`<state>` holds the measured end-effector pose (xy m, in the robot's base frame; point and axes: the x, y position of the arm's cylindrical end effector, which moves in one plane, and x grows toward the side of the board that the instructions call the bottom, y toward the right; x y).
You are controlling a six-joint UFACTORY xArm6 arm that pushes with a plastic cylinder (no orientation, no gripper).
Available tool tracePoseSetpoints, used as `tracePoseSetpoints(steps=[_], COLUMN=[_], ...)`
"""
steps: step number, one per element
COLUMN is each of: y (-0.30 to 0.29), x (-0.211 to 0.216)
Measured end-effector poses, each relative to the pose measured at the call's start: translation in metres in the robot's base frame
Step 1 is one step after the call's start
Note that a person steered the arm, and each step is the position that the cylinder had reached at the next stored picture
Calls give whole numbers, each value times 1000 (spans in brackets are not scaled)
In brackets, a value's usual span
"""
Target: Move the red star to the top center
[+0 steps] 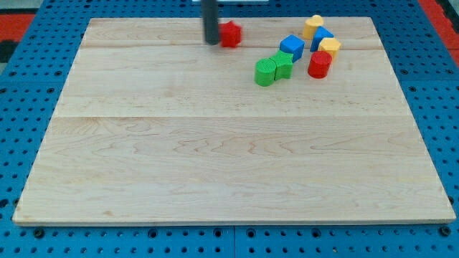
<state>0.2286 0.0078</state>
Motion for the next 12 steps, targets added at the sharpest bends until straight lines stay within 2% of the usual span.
tracePoseSetpoints(steps=[1,2,3,4,6,7,8,10,11,12], y=[34,-58,-86,-80,14,22,47,-29,59,186], x=[0,10,-36,-37,-32,-6,63,231,243,231])
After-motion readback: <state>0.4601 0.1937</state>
